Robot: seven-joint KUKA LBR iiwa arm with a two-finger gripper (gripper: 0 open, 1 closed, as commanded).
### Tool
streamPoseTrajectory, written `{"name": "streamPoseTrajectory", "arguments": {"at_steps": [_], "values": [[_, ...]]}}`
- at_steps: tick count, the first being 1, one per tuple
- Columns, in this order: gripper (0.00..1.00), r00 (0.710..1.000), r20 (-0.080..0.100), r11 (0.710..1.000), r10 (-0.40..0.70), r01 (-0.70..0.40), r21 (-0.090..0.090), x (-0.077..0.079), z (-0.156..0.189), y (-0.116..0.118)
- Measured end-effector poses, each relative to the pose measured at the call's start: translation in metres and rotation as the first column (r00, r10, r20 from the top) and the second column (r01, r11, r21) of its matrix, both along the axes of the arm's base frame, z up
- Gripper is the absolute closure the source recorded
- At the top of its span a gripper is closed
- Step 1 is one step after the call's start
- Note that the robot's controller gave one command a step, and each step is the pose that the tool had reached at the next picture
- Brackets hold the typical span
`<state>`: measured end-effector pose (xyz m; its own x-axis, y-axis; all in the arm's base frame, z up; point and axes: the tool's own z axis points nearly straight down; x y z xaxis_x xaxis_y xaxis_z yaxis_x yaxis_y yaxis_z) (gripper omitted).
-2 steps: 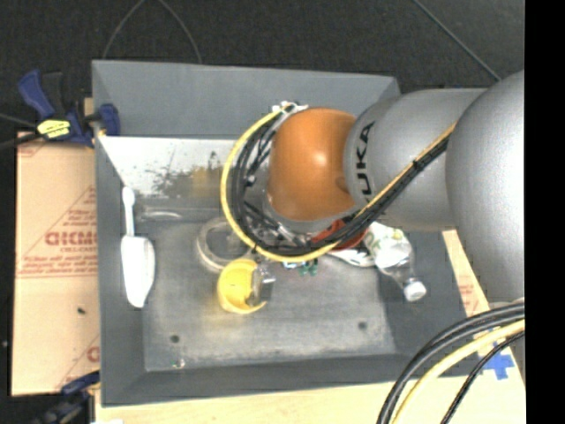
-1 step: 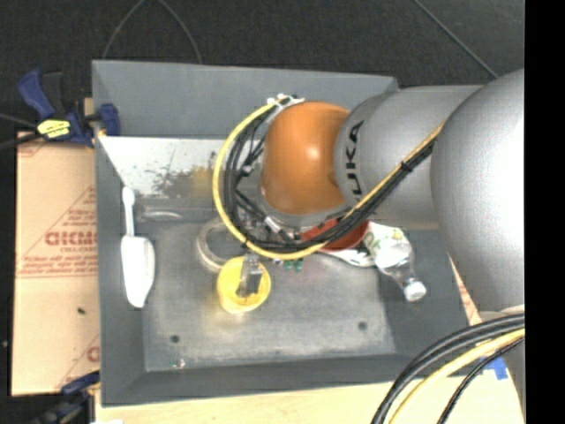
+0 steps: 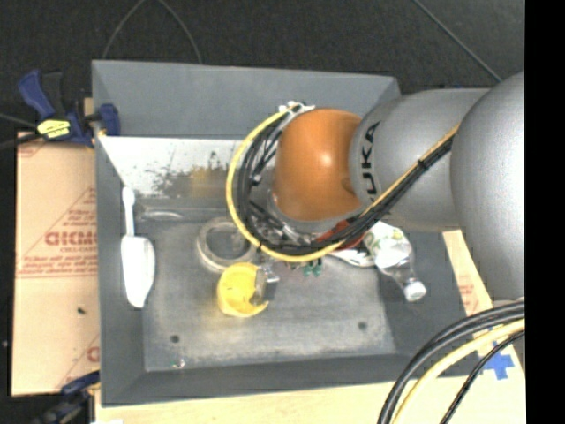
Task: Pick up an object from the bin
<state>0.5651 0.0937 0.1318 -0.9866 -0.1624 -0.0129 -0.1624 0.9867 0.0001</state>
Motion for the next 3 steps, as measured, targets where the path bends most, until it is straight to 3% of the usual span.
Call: {"name": "streamPoseTrajectory", "arguments": {"at_steps": [1, 2, 3], "values": [[1.00, 0.997, 0.008, 0.997, 0.075, -0.075, 0.000, 0.016, -0.032, 0.000], [1.00, 0.997, 0.009, 0.997, 0.073, -0.073, 0.000, 0.016, -0.032, 0.000], [1.00, 0.998, 0.009, 0.998, 0.065, -0.065, -0.001, 0.019, 0.076, -0.001]]}}
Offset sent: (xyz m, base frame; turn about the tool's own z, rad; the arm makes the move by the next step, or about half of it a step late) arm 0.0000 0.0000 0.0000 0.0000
